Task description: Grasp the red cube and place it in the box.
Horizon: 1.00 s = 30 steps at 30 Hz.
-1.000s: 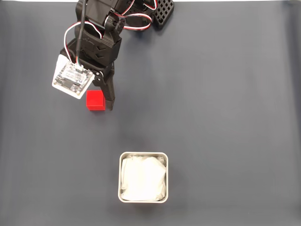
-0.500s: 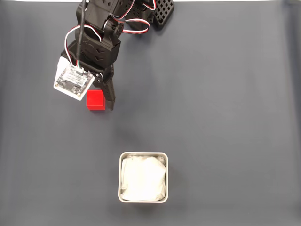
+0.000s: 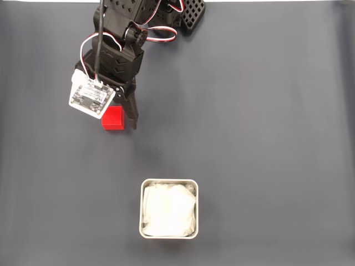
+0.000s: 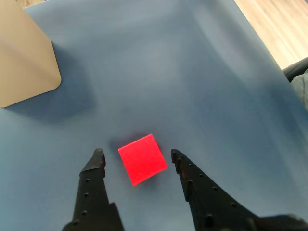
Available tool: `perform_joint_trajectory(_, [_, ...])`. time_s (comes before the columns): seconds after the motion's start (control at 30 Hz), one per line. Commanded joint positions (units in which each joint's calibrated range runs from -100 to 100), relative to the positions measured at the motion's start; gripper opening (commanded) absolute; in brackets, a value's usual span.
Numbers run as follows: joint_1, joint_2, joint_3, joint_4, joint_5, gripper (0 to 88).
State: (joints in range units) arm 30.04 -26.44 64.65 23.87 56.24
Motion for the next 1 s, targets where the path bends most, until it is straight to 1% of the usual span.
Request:
perform_joint_trajectory(0.0, [0.42,0.1,0.22,-1.49,0.24,32.5])
perform_joint_trajectory(0.63, [0.21,6.08,0.13,-7.39,0.44,33.6])
perform_joint_trajectory(0.97, [-0.5,6.69,0.5,-7.88,0.49,33.7])
